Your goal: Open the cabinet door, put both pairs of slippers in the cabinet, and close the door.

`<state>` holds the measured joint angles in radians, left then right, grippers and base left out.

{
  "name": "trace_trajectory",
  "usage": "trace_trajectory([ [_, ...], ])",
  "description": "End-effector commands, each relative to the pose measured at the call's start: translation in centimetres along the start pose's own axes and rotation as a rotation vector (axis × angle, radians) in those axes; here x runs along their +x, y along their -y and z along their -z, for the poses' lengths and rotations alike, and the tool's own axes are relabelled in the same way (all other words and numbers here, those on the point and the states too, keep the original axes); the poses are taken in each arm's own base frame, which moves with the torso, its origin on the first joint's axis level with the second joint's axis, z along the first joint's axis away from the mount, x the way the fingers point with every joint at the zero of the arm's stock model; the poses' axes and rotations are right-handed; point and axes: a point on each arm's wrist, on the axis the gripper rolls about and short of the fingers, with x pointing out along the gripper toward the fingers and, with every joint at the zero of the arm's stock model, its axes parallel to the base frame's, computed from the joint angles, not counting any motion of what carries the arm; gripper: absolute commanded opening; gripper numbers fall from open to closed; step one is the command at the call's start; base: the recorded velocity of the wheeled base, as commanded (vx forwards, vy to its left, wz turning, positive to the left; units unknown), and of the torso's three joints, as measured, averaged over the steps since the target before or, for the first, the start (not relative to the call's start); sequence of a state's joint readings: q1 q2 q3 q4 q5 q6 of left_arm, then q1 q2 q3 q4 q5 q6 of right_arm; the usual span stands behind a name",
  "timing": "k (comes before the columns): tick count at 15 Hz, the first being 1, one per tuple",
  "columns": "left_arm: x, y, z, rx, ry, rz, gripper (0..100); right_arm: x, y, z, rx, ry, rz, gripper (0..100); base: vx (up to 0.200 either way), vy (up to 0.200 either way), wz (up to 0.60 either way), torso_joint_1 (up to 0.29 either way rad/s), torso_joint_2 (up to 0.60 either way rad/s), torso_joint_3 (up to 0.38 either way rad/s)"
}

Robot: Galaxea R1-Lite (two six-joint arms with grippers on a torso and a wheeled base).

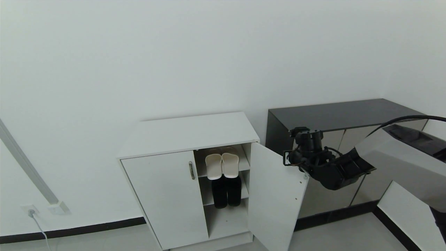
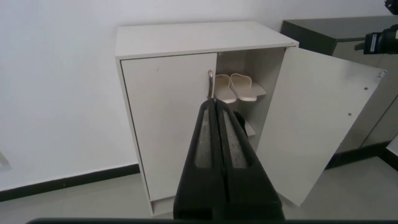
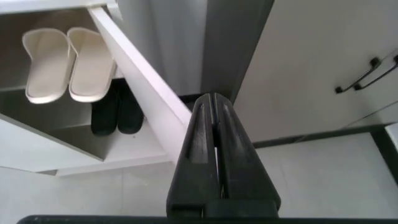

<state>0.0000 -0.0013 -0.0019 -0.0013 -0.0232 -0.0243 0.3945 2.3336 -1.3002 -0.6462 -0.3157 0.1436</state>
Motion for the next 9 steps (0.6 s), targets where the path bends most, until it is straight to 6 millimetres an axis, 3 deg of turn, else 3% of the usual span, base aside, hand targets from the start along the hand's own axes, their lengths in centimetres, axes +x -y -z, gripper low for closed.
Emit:
trace_trajectory([
  [1, 0.01, 0.0, 0.01, 0.0, -0.001, 0.0, 0, 0.63, 0.16, 0.95, -0.005, -0.022, 0.008, 0, 0.0, 0.0, 0.0, 0.0, 0.0, 0.0],
  [9, 0.0, 0.0, -0.04, 0.001, 0.0, 0.0, 0, 0.69, 0.2, 1.88, -0.022, -0.083, 0.014, 0, 0.0, 0.0, 0.0, 0.0, 0.0, 0.0],
])
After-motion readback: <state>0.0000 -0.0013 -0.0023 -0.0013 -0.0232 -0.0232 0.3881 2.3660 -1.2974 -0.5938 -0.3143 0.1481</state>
